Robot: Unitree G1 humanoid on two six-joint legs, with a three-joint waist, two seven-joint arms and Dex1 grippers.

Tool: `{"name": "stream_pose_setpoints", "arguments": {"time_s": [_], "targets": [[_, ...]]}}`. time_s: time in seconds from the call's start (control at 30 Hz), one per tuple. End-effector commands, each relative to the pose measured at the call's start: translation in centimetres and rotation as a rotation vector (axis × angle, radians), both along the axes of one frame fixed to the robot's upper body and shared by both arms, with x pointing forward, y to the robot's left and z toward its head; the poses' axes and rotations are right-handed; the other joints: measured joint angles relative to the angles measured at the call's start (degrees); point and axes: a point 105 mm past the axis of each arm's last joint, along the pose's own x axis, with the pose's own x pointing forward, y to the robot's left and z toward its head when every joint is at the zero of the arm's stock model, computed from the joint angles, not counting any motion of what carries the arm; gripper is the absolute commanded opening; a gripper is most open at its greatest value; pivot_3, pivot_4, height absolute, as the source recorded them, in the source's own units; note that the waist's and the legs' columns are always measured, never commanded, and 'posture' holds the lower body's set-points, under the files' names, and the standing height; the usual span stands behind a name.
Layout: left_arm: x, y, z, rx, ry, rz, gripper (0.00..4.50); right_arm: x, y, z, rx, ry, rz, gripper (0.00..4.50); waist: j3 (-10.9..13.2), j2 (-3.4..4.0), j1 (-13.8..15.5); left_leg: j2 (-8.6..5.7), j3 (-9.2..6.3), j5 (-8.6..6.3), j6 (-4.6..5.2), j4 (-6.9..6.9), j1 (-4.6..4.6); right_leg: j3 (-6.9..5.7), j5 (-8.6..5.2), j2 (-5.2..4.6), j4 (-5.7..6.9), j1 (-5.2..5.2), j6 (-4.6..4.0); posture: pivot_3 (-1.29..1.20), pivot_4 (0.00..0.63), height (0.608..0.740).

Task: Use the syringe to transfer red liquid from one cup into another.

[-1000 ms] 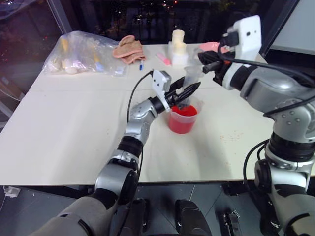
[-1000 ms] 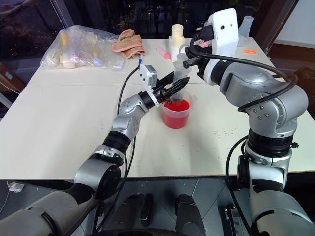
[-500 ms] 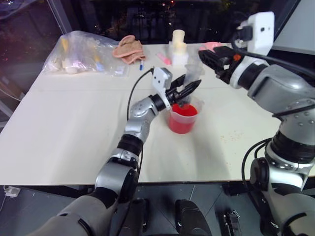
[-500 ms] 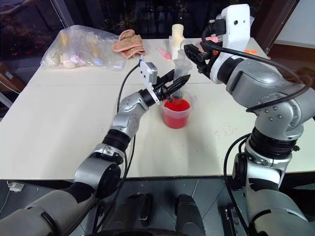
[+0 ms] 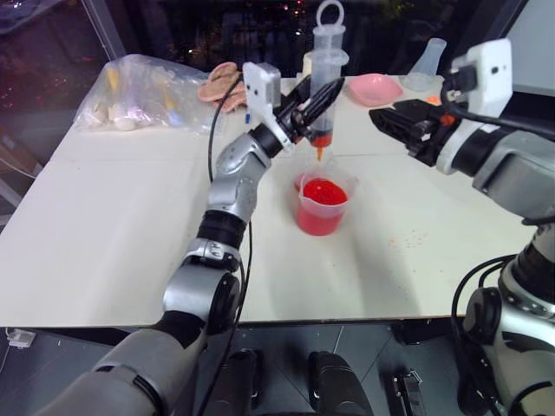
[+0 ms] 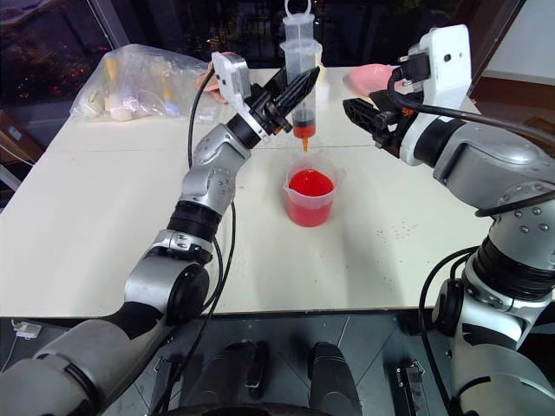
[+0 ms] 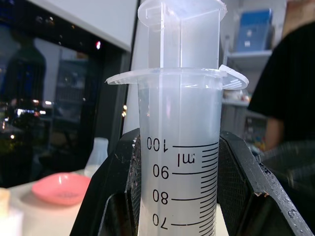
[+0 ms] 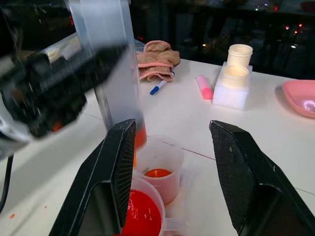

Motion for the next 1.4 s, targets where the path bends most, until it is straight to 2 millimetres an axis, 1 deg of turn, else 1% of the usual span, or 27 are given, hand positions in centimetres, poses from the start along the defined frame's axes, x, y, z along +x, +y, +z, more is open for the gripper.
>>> {"name": "stream_pose_setpoints", "arguments": {"time_s": [0.03, 0.13, 0.23, 0.27, 0.37, 0.53, 0.7, 0.93, 1.1, 1.23, 1.4], "targets": [[-1.0, 0.4, 3.4, -0.026, -0.166, 0.038, 1.51, -0.6, 0.0, 1.6, 0.016, -0.087, 0.001, 2.42, 0.0, 0.0, 0.07, 0.0, 0.0, 0.0, 0.0, 0.0, 0.0, 0.0, 0.0, 0.0, -0.01, 0.0, 0.0, 0.0, 0.15, 0.74], [-0.6, 0.3, 2.8, -0.014, -0.187, 0.064, 1.51, -0.5, 0.2, 1.8, 0.016, -0.103, 0.004, 2.42, 0.0, 0.0, 0.08, -0.01, 0.01, 0.0, 0.0, -0.01, 0.0, 0.0, 0.0, -0.01, -0.02, 0.01, 0.0, 0.0, 0.15, 0.74], [0.8, 0.3, 0.0, 0.017, -0.129, 0.131, 1.51, -0.3, 0.8, 2.2, 0.014, -0.129, 0.017, 2.42, 0.0, 0.0, 0.08, -0.02, 0.01, 0.0, 0.0, 0.0, 0.01, 0.0, 0.0, 0.01, -0.01, 0.01, 0.0, 0.0, 0.15, 0.74], [1.1, 0.4, -0.6, 0.015, -0.105, 0.142, 1.51, -0.2, 1.0, 2.3, 0.013, -0.135, 0.022, 2.42, 0.0, 0.0, 0.07, -0.02, 0.01, 0.0, 0.0, 0.0, 0.0, 0.0, 0.0, 0.01, -0.01, 0.01, 0.0, 0.0, 0.15, 0.74], [1.4, 0.0, -2.4, 0.027, -0.074, 0.158, 1.51, 0.1, 1.5, 2.6, 0.012, -0.154, 0.028, 2.42, 0.01, -0.01, 0.02, -0.02, 0.01, 0.0, 0.0, -0.01, 0.0, -0.01, 0.0, 0.02, -0.01, -0.01, 0.0, 0.0, 0.15, 0.74], [1.8, -0.5, -4.1, 0.048, -0.027, 0.192, 1.51, 0.3, 2.0, 3.1, 0.011, -0.177, 0.044, 2.42, 0.01, -0.01, 0.05, -0.02, 0.01, 0.0, 0.0, -0.01, 0.0, 0.0, 0.0, 0.01, -0.01, -0.01, 0.0, 0.0, 0.15, 0.74], [2.2, -0.2, -4.7, 0.071, -0.014, 0.23, 1.51, 0.4, 2.5, 3.4, 0.009, -0.182, 0.064, 2.42, 0.01, -0.01, 0.03, -0.02, 0.01, 0.0, 0.0, -0.01, 0.0, -0.01, 0.0, 0.02, 0.0, -0.01, 0.0, 0.0, 0.15, 0.74], [2.4, 0.2, -5.4, 0.098, -0.011, 0.252, 1.51, 0.9, 4.3, 4.4, 0.054, -0.181, 0.119, 2.42, 0.01, -0.01, -0.01, -0.01, 0.0, 0.0, 0.0, -0.02, 0.0, -0.01, 0.0, 0.03, 0.02, -0.04, 0.0, 0.0, 0.15, 0.74], [2.5, 0.2, -5.7, 0.112, -0.01, 0.261, 1.51, 2.1, 5.7, 5.1, 0.08, -0.185, 0.119, 2.42, 0.01, -0.01, -0.03, -0.02, 0.0, -0.01, 0.0, -0.03, 0.0, 0.0, 0.0, 0.02, 0.04, -0.05, 0.0, 0.0, 0.15, 0.74], [2.5, 0.1, -5.7, 0.113, -0.009, 0.266, 1.51, 4.1, 5.2, 4.9, 0.073, -0.177, 0.023, 2.42, 0.01, -0.01, -0.04, -0.03, 0.01, -0.01, -0.01, -0.03, 0.0, -0.01, 0.0, 0.02, 0.04, -0.06, 0.0, 0.0, 0.15, 0.74], [2.4, 0.0, -5.8, 0.117, -0.011, 0.267, 1.51, 5.9, 5.0, 5.0, 0.06, -0.177, -0.061, 2.42, 0.01, -0.01, -0.05, -0.06, 0.02, -0.01, -0.01, -0.04, -0.01, -0.01, 0.0, 0.03, 0.05, -0.08, 0.0, 0.0, 0.15, 0.74]]}}
